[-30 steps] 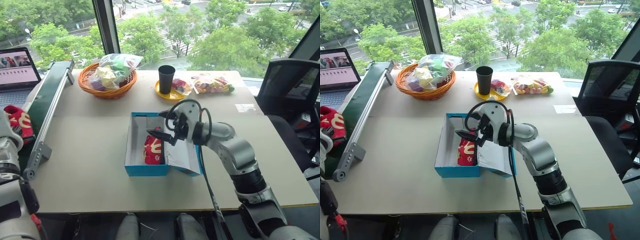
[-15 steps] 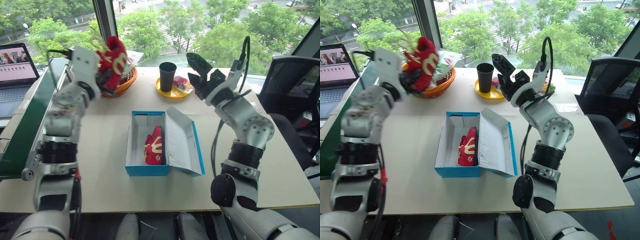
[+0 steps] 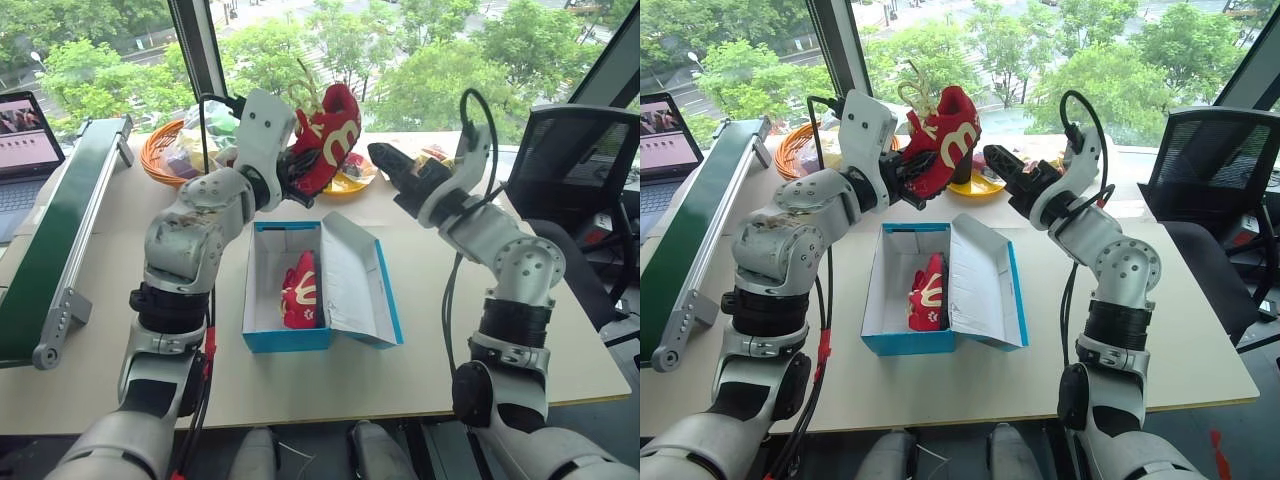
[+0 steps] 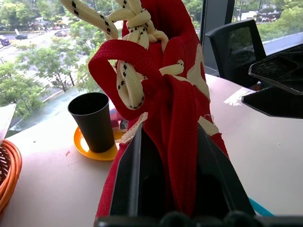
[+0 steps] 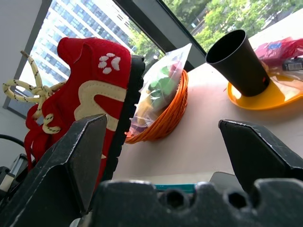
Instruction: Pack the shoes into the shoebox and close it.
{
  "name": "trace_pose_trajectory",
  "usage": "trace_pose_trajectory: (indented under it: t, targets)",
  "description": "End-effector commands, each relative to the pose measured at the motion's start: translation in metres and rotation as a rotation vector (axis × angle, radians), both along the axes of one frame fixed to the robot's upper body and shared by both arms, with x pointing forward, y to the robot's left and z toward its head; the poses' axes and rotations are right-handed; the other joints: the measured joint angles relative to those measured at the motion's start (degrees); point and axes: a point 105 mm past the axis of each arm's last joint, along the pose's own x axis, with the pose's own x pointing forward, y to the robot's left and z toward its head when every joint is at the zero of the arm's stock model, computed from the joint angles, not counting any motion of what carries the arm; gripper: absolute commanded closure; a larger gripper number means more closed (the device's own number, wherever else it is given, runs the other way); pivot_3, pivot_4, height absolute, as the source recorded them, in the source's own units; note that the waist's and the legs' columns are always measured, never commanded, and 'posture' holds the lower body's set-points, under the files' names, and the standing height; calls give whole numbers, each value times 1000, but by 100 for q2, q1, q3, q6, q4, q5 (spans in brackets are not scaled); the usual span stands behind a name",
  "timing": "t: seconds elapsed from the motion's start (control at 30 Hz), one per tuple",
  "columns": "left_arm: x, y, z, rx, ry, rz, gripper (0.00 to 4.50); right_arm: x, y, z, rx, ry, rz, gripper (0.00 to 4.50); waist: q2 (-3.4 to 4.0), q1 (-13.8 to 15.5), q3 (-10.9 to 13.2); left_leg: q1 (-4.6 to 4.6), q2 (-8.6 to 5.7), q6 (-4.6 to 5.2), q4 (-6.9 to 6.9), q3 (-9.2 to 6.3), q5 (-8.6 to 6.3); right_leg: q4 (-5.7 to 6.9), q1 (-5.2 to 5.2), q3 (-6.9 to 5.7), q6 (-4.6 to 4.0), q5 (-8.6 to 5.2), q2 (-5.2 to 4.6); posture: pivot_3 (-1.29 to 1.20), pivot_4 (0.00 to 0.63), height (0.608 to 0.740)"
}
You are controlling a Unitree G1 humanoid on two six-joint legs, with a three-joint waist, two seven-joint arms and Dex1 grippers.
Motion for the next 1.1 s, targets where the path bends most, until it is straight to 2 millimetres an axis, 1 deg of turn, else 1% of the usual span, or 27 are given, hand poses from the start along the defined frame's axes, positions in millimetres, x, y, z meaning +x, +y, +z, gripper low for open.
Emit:
trace_pose_trajectory:
  t: [0.03,0.13,0.23,0.33,0.4,0.57,0.83,0.93,1.03,1.1]
  targets:
    - [-11,-14,7,-19,-34,-54,4333,-13,6,35,-1,-143,28,0,0,1,0,0,0,0,-1,0,0,0,0,0,0,0,0,0,150,734]
    - [-9,-17,4,-9,-23,-54,4333,-13,9,38,-17,-153,28,0,0,-5,0,0,1,0,-2,0,0,0,-2,0,0,0,0,0,150,734]
    - [-10,-28,12,-58,-30,-72,4333,-14,17,43,-4,-164,51,0,0,20,0,0,0,0,0,0,0,1,-1,0,0,0,0,0,150,734]
    - [-14,-34,17,-77,-36,-90,4333,-14,21,42,0,-158,64,0,0,43,0,-1,0,0,3,0,0,1,0,0,0,0,0,0,150,734]
    - [-15,-34,19,-81,-42,-88,4333,-13,23,38,-8,-147,63,0,0,49,0,0,0,0,2,0,0,1,0,0,0,0,0,0,150,734]
    - [-13,-25,31,-87,-72,-61,4333,-10,23,27,-20,-119,67,0,0,58,0,-1,0,0,2,0,0,1,-1,0,0,0,0,0,150,734]
    - [-15,-24,37,-99,-86,-55,4333,-7,24,16,-34,-102,81,0,0,103,0,-1,0,0,2,0,0,1,0,0,0,0,0,0,150,734]
    - [-17,-27,33,-103,-69,-66,4333,-8,28,20,-23,-124,100,0,0,106,0,-1,-1,0,3,0,0,1,0,0,0,0,0,0,150,734]
    - [-18,-30,29,-127,-43,-81,4337,-8,32,27,7,-151,112,775,0,107,0,-1,0,0,4,-1,0,1,0,0,0,0,0,0,150,734]
    - [-19,-31,28,-133,-31,-87,4337,-7,34,31,30,-164,110,1423,0,96,0,-1,0,0,3,0,0,1,-1,0,0,0,0,0,150,734]
